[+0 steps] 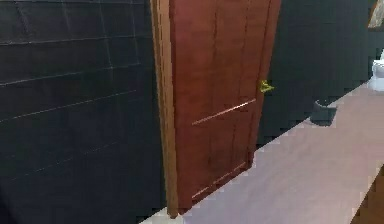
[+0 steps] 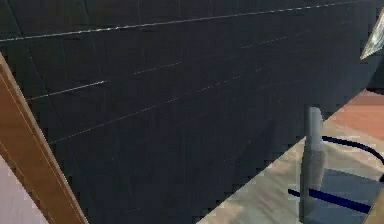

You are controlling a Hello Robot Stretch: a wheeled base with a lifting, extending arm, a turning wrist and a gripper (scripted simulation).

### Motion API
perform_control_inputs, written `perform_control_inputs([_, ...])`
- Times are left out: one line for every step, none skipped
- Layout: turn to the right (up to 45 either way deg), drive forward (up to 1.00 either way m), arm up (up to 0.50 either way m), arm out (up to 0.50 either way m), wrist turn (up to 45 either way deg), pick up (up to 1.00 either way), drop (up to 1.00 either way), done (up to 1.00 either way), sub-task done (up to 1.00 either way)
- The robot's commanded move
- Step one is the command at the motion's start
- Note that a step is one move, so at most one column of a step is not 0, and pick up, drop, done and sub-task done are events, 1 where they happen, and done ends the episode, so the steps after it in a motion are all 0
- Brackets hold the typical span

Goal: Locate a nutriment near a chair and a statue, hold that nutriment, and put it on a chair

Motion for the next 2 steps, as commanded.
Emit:
perform_control_inputs([0.0,0.25,0.00,0.00,0.0,0.00,0.00,0.00,0.00])
perform_control_inputs([18.0,0.00,0.00,0.00,0.0,0.00,0.00,0.00,0.00])
